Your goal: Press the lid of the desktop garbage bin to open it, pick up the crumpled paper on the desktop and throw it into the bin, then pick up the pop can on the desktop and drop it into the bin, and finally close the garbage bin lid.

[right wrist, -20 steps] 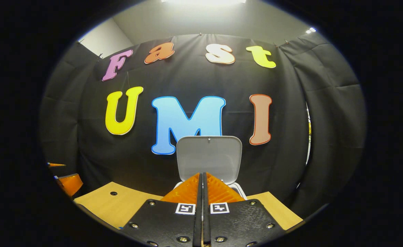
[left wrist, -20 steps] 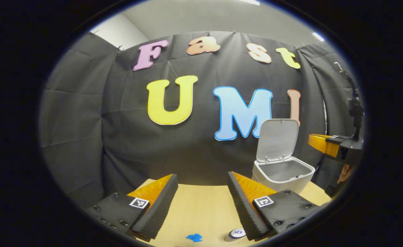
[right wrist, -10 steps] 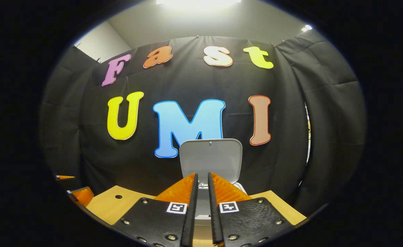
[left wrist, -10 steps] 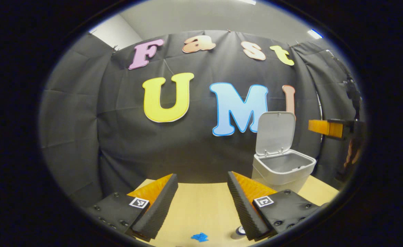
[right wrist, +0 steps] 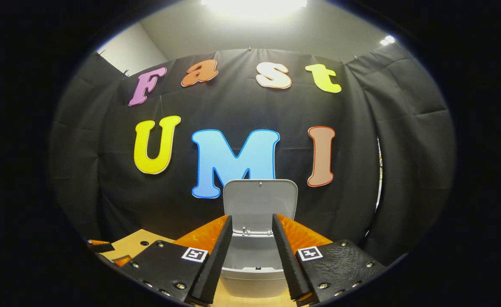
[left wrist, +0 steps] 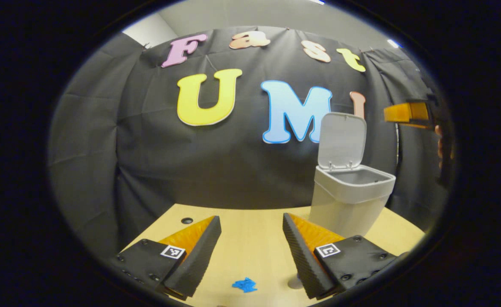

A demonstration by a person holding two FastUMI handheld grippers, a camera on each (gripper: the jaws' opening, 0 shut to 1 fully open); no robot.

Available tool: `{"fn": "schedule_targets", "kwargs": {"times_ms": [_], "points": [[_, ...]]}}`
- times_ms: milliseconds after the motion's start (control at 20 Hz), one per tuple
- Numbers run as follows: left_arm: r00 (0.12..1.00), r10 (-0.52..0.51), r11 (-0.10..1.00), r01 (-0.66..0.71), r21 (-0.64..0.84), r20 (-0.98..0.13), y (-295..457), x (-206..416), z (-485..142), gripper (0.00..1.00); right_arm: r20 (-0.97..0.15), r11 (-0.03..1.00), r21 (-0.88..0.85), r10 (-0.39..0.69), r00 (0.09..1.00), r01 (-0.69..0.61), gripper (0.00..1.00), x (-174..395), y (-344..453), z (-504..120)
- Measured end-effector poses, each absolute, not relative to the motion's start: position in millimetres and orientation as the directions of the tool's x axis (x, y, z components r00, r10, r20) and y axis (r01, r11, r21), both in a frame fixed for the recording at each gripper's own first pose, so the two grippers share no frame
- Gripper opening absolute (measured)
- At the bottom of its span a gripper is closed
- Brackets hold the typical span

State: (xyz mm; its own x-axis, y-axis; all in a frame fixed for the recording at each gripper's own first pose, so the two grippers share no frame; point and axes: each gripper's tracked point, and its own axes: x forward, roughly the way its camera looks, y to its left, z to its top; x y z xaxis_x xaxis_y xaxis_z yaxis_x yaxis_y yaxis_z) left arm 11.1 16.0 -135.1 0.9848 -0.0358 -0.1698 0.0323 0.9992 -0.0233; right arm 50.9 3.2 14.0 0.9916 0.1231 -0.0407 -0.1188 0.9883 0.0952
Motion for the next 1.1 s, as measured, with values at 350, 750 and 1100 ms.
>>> {"fn": "schedule_targets", "kwargs": {"times_ms": [350,750,1100], "points": [[0.951,-0.061,0.998,0.056,-0.026,-0.304,23,13,-228,0.95,-0.046,0.996,0.054,0.079,0.996,-0.076,0.62,43,-8,26],[0.892,-0.066,0.998,0.064,-0.018,-0.448,28,18,-327,0.96,-0.058,1.000,0.001,-0.010,0.998,0.010,0.59,44,-37,31],[0.837,-0.077,0.997,0.057,-0.054,-0.542,31,14,-383,0.96,-0.082,0.999,-0.030,-0.041,0.996,0.038,0.62,49,-46,27]]}}
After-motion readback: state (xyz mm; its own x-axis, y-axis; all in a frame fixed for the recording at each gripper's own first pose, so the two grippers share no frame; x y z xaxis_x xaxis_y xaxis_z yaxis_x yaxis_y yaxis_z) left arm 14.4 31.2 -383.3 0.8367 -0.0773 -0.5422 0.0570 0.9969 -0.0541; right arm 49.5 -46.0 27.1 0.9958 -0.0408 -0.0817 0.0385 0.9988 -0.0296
